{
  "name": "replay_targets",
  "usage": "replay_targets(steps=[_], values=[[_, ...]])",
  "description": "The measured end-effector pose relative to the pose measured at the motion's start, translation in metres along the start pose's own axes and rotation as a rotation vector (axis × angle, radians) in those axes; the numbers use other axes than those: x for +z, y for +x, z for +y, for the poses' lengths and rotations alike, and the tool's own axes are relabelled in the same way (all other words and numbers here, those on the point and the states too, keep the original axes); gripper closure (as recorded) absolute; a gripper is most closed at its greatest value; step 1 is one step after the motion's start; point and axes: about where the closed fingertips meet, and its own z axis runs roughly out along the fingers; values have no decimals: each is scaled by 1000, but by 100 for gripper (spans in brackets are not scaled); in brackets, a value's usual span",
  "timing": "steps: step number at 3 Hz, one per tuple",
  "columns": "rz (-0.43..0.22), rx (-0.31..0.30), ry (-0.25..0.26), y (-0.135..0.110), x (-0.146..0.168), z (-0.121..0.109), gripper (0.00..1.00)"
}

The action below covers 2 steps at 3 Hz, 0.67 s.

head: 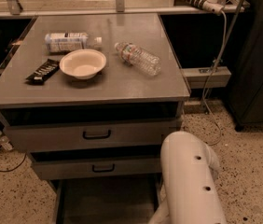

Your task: Open bottom drawer

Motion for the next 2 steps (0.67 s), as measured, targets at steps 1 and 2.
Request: replay_targets(steps=[1,2], values=[[5,-6,-30,35,15,48,0],[6,-6,-31,29,16,46,0]])
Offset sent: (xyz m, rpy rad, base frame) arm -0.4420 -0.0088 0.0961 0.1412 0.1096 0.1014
